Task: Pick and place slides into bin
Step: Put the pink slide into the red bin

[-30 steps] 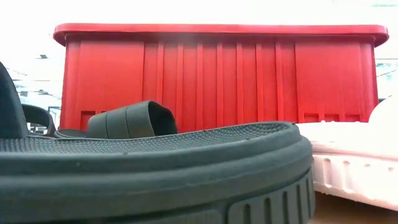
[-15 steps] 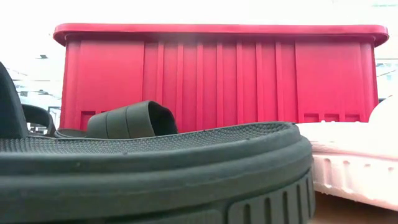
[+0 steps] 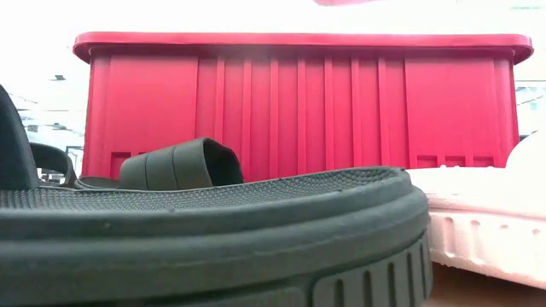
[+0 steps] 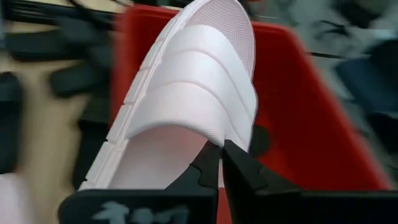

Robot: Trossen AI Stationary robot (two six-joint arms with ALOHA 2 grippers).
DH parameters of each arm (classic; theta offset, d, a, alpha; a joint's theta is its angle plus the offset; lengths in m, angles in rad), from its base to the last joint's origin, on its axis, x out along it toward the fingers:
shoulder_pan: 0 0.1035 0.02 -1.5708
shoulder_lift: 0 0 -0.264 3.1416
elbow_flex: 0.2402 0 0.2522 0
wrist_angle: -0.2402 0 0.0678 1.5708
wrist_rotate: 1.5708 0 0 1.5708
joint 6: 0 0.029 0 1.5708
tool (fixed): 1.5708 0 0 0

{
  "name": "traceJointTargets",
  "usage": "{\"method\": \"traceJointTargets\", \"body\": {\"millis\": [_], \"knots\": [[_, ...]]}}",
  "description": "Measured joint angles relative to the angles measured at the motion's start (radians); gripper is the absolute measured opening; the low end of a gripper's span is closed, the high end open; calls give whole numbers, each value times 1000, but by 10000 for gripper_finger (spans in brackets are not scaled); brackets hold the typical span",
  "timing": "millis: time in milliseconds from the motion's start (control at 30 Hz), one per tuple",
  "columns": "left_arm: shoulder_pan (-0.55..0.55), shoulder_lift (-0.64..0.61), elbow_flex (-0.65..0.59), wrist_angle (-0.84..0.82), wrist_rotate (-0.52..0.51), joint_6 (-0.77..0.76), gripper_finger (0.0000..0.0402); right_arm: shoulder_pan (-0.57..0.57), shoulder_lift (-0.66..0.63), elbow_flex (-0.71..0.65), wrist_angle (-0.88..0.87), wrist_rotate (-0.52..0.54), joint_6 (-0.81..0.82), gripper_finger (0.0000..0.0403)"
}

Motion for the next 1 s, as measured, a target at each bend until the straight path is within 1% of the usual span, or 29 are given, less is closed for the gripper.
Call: {"method": "traceJointTargets", "body": {"millis": [133, 267, 400, 667, 800, 1000], "knots": [[0, 0, 0, 1, 0, 1, 122, -114, 0, -2, 0, 58, -47, 0], [0, 0, 0, 1, 0, 1, 122, -219, 1, -41, 1, 129, -28, 0], [0, 0, 0, 1, 0, 1, 122, -306, 2, -133, 43, 131, 5, 0], [0, 0, 0, 2, 0, 25, 122, -436, 3, -350, 164, 124, 21, 0], [0, 0, 0, 2, 0, 28, 122, -480, 3, -436, 191, 124, 68, 0], [0, 0, 0, 1, 0, 51, 122, -513, 3, -579, 277, 120, 121, 0]]}}
